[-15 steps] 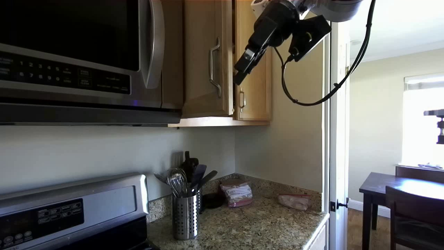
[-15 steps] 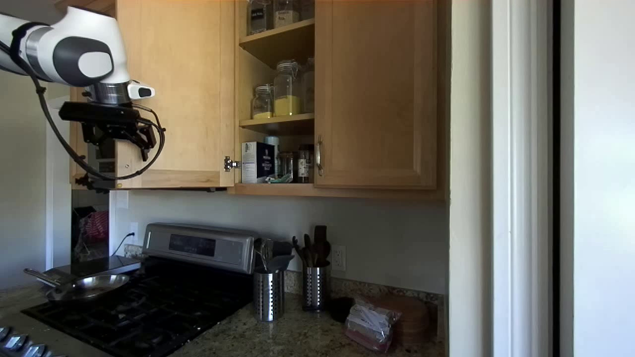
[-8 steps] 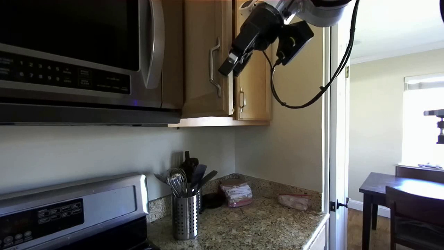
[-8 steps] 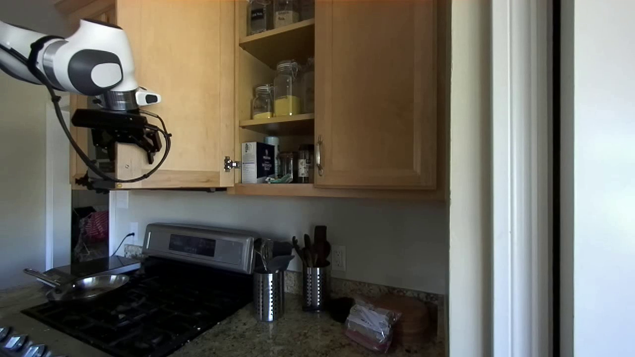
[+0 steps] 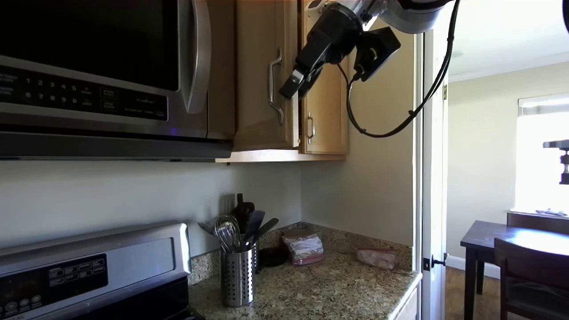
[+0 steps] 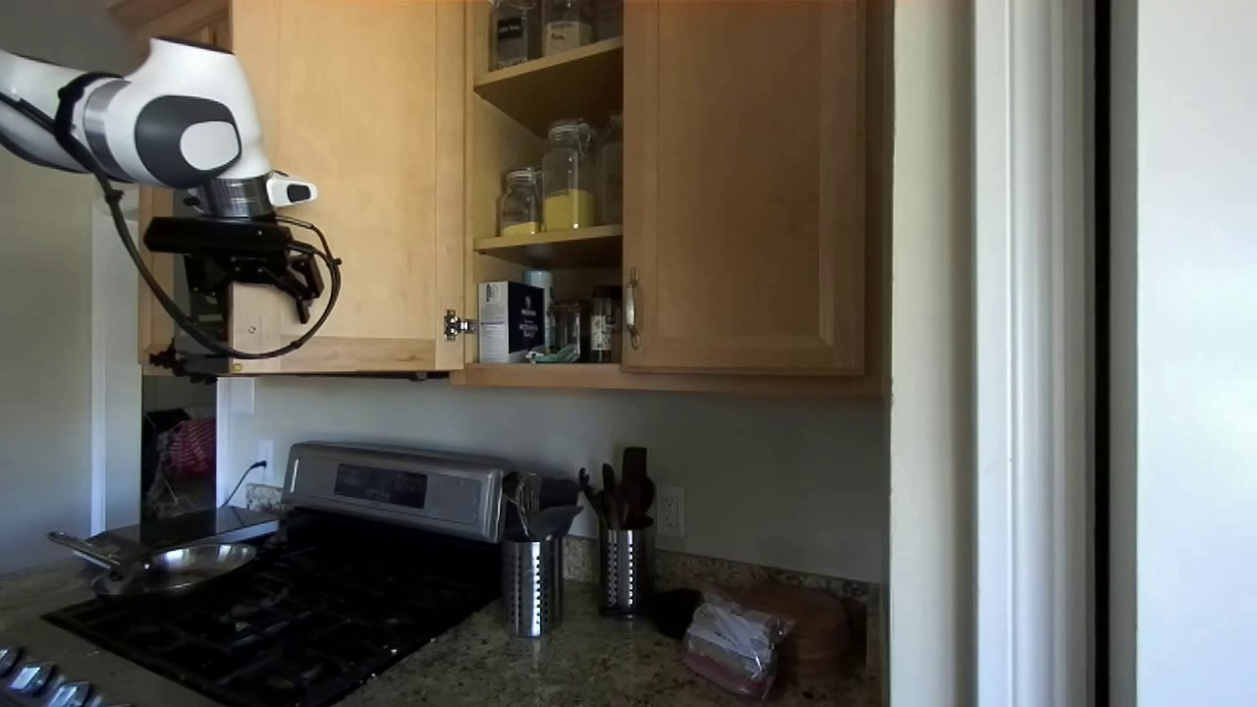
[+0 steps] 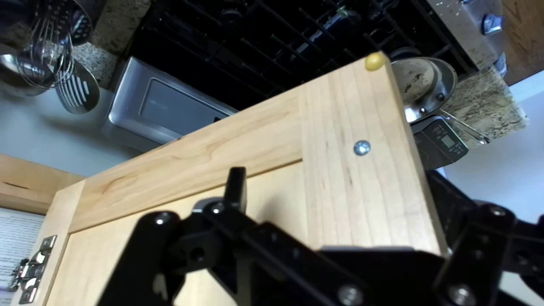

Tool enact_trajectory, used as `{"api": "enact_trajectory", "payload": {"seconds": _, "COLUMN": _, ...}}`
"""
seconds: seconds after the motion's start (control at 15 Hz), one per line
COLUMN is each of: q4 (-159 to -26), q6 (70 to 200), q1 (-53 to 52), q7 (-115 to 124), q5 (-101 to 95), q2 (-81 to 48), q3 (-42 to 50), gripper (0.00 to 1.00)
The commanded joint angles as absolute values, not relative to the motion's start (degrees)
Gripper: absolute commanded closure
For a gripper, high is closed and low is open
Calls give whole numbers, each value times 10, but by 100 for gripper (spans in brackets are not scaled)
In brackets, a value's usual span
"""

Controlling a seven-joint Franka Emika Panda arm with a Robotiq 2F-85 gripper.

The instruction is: Pick up the sachet from the countertop and put it in the open cabinet then close the door

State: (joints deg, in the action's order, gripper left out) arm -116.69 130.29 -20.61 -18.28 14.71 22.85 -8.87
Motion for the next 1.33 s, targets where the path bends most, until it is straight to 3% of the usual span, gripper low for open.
{"api": "enact_trajectory", "payload": {"seconds": 0.0, "q4": -1170, "q6": 1317, "q1": -172, "q7": -153, "q5": 100, "q2": 228, "q3": -97, "gripper": 0}}
{"api": "enact_trajectory", "payload": {"seconds": 1.27, "q4": -1220, "q6": 1242, "q1": -77, "q7": -84, "q5": 49, "q2": 281, "q3": -43, "gripper": 0}}
